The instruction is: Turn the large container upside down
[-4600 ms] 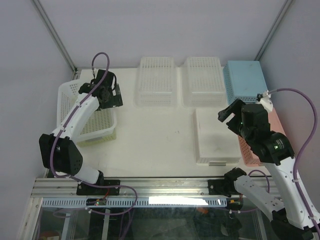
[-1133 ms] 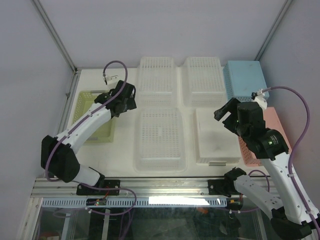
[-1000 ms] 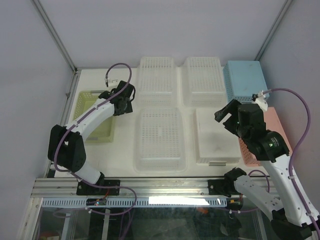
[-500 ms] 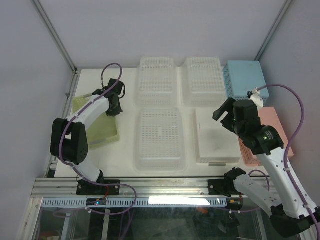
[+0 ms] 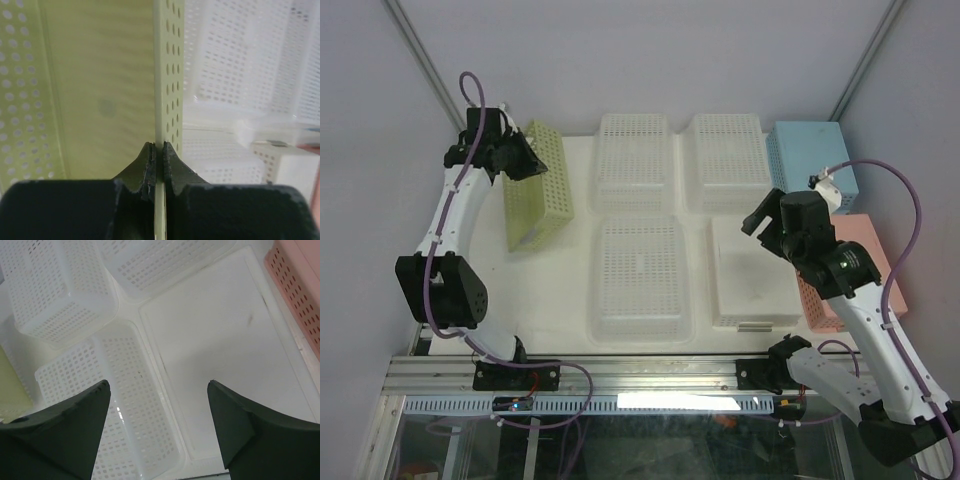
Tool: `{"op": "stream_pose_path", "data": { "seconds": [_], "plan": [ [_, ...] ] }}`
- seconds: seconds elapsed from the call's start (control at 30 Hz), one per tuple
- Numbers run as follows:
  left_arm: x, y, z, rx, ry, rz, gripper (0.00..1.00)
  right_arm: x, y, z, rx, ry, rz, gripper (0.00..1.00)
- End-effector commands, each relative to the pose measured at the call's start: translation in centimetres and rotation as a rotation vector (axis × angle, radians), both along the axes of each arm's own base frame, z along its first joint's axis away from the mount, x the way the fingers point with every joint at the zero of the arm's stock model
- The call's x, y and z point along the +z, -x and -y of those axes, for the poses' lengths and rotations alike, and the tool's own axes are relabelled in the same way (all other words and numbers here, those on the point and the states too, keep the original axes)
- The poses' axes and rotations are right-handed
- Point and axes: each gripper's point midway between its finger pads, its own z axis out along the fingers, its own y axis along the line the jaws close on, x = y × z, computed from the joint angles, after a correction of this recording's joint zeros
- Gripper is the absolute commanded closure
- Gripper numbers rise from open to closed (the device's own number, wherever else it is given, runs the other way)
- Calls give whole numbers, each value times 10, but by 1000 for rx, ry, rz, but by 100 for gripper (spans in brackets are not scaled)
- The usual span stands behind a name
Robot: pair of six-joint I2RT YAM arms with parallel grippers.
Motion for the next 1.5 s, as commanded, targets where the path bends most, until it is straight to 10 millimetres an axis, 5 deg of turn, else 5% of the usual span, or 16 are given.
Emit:
{"op": "stream_pose_path", "data": {
  "seconds": [0.0, 0.23, 0.5, 0.87, 1.3, 1.47],
  "plan": [
    [66, 8, 25, -208, 308, 189, 100, 25, -14, -4, -2, -28, 80, 18],
    [81, 17, 9, -254, 761, 241, 100, 30, -19, -9, 17, -21, 74, 18],
    [66, 31, 2, -272, 1085, 222, 100, 23, -18, -15, 37, -46, 58, 18],
    [19, 45, -4, -230, 1197, 190, 100, 22, -14, -17, 47, -65, 47, 19],
    [-32, 76, -54, -101, 1232, 184, 100, 30, -15, -20, 64, -63, 44, 19],
    [-40, 79, -66, -63, 1210, 190, 58, 23, -13, -22, 65, -74, 30, 19]
  ]
}}
